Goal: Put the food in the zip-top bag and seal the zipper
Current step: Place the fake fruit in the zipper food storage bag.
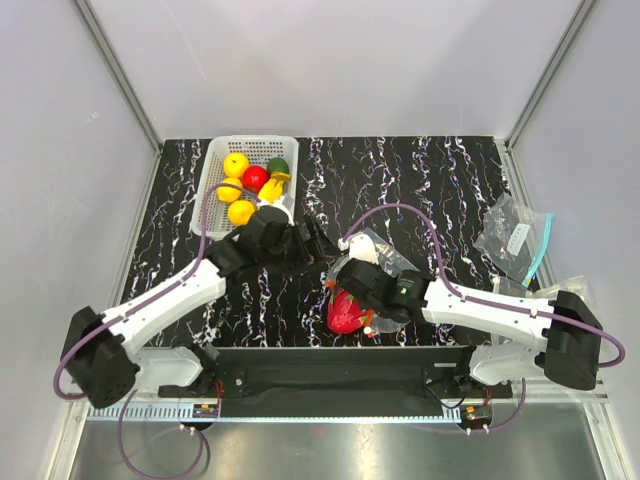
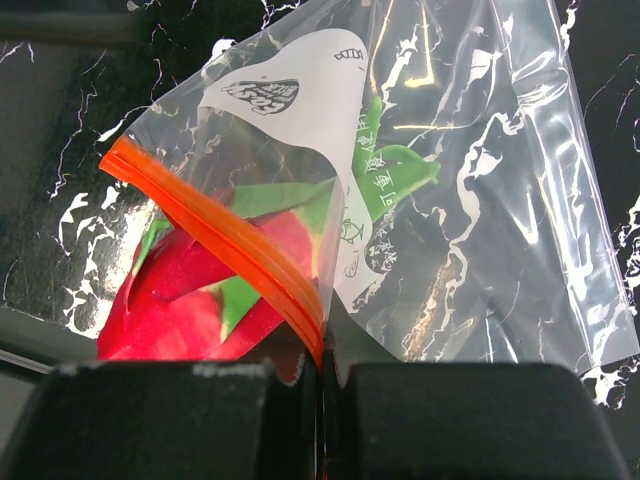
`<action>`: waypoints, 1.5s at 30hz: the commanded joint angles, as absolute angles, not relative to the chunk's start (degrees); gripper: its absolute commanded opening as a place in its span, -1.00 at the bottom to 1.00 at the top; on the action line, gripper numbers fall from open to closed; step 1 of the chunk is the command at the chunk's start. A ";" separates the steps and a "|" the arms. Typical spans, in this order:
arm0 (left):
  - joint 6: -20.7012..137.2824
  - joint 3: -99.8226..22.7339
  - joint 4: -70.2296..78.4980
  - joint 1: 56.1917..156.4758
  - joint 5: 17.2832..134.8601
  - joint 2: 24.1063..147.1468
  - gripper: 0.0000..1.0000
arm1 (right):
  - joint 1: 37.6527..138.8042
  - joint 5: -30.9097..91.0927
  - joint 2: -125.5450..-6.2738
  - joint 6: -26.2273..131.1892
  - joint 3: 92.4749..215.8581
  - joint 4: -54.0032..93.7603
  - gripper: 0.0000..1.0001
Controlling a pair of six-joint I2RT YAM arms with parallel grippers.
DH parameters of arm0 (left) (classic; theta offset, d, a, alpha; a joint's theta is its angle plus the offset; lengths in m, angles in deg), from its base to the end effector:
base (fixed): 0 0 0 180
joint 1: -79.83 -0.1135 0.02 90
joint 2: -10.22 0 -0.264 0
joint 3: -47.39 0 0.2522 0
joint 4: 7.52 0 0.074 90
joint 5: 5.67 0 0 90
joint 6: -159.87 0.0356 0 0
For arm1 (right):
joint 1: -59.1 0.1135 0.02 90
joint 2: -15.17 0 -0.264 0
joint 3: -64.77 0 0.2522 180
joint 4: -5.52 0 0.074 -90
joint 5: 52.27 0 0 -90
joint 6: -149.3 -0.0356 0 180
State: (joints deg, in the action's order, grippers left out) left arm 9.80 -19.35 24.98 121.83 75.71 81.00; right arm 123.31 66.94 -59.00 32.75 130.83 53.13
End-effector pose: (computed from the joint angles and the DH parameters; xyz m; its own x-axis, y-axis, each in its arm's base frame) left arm 0.1989 -0.1862 0.2800 -0.8717 -0.3682 -0.3235 -0.0087 0.6717 -0.7408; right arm 0.1274 0.2237 0.2451 -0.6194 -0.3852 -0.6841 -0.4354 0.8936 -0.1090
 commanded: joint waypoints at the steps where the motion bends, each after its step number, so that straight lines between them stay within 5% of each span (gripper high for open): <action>1: 18.17 -20.88 29.35 121.49 79.05 74.76 0.92 | 123.88 66.65 -57.78 33.10 131.35 51.80 -1.00; 14: 24.87 0.48 22.59 125.70 79.14 56.46 0.97 | 123.96 66.38 -55.32 32.66 130.65 52.68 -0.99; 26: 18.72 7.25 17.50 141.70 84.07 63.83 -0.44 | 123.96 66.74 -54.26 32.49 131.97 54.70 -0.99; 45: 14.68 5.76 -11.39 142.32 85.83 84.76 -0.70 | 124.05 64.11 -57.16 32.49 131.80 53.48 -1.00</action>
